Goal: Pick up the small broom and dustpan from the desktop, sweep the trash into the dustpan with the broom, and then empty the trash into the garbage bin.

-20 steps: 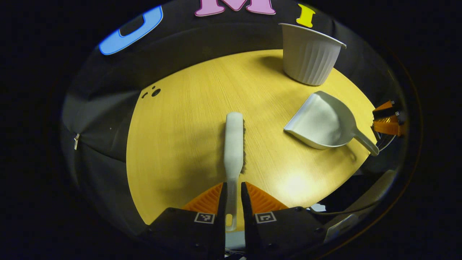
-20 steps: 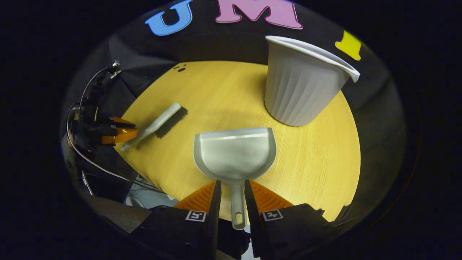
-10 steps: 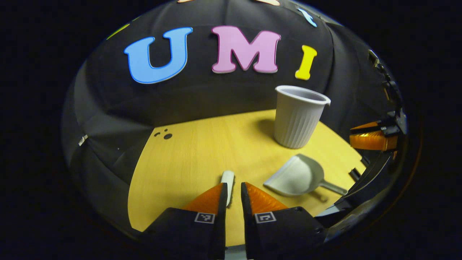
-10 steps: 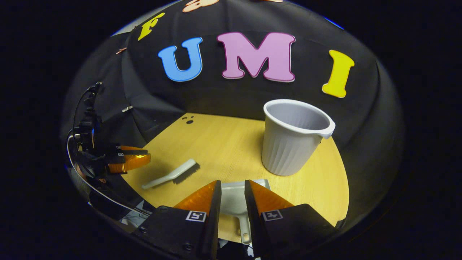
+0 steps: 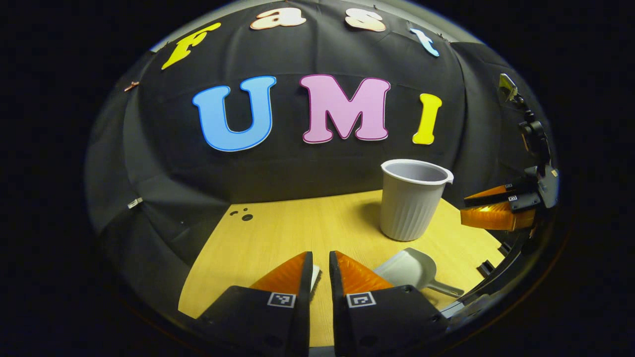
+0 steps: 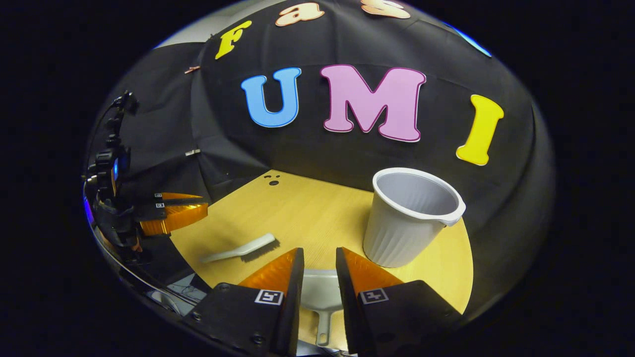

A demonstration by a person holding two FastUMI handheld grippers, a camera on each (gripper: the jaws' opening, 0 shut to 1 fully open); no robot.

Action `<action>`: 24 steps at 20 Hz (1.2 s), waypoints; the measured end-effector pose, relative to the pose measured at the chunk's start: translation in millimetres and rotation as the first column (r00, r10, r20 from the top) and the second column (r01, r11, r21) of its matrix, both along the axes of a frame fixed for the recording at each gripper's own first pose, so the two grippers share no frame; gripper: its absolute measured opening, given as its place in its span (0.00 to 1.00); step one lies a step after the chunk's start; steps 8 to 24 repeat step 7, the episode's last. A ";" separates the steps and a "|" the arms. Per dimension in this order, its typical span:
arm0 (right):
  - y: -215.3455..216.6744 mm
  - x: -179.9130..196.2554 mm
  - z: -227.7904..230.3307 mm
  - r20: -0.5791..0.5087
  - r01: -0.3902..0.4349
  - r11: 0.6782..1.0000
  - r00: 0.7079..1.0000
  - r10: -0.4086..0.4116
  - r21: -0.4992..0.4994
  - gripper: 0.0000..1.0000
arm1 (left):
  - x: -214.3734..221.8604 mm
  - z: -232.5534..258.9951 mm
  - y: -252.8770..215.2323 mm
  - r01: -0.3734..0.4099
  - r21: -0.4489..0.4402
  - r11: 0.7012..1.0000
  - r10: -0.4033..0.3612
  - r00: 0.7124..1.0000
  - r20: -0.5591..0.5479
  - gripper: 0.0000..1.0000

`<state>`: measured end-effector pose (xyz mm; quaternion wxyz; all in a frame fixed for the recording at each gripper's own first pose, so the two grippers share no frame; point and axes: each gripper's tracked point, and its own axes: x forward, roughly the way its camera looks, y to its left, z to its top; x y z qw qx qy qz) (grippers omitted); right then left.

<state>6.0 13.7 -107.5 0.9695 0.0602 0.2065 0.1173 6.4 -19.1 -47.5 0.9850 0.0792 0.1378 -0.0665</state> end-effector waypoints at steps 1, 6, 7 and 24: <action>-0.6 -1.8 -0.3 0.000 -0.020 1.000 1.000 0.020 0.007 0.41 | -3.2 0.3 -1.4 -0.026 -0.002 1.000 0.026 1.000 0.003 0.23; -11.1 0.2 -2.7 0.021 -0.097 0.995 0.995 0.097 -0.002 0.41 | -12.7 -4.2 -8.6 -0.127 -0.044 0.991 0.127 0.992 0.009 0.23; -13.8 0.7 -2.7 0.028 -0.104 0.995 0.994 0.104 0.001 0.41 | -14.4 -4.0 -8.2 -0.141 -0.042 0.989 0.141 0.990 0.011 0.17; -13.8 0.7 -2.7 0.028 -0.104 0.995 0.994 0.104 0.001 0.41 | -14.4 -4.0 -8.2 -0.141 -0.042 0.989 0.141 0.990 0.011 0.17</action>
